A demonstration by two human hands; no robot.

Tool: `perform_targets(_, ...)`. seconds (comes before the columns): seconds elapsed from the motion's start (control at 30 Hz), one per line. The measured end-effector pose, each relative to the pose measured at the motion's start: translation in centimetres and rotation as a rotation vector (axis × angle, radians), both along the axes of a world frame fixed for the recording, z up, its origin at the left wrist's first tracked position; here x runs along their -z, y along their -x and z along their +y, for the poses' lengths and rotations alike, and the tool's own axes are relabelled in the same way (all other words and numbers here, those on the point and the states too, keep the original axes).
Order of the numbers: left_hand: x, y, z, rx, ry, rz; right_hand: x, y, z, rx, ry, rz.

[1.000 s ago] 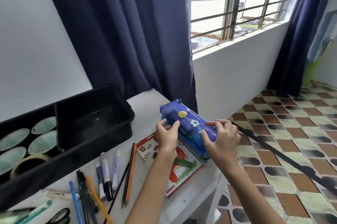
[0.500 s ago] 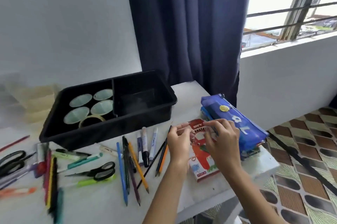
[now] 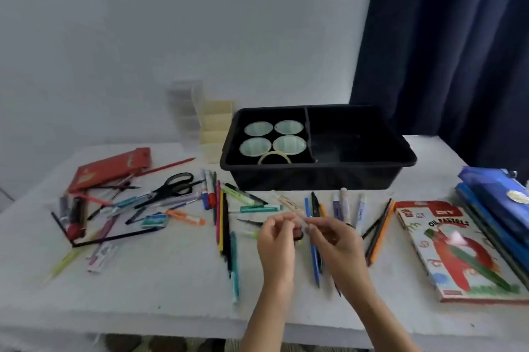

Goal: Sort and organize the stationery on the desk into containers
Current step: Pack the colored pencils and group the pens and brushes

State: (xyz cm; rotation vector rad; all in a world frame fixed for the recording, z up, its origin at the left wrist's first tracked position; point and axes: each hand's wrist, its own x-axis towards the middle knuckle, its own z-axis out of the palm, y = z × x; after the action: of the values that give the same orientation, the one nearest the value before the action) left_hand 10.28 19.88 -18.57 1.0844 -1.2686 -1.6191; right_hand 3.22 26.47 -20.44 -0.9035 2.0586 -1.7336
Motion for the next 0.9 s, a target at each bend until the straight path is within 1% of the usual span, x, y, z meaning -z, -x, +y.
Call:
perform_targets(0.27, 0.0, -11.2, -5.5, -0.153, -0.012, -0.050, 0.0, -9.8, -6.5, -0.150, -0.030, -0.145)
perform_targets(0.4, 0.0, -16.1, -7.5, -0.194, -0.042, -0.073, 0.5, -14.6, -9.0, -0.174, -0.032, -0.234)
perform_targets(0.5, 0.3, -19.3, -8.7, -0.226, -0.055, -0.083, 1.0, -17.7, -10.3, -0.177, -0.031, -0.254)
perform_targets(0.67, 1.0, -22.8, -10.4, -0.274, -0.079, -0.095, 1.8, -20.8, -12.0, -0.192, -0.051, -0.277)
perform_targets(0.9, 1.5, -24.0, -13.6, -0.321, -0.078, -0.101, 1.4, -21.7, -15.9, -0.248, -0.099, -0.246)
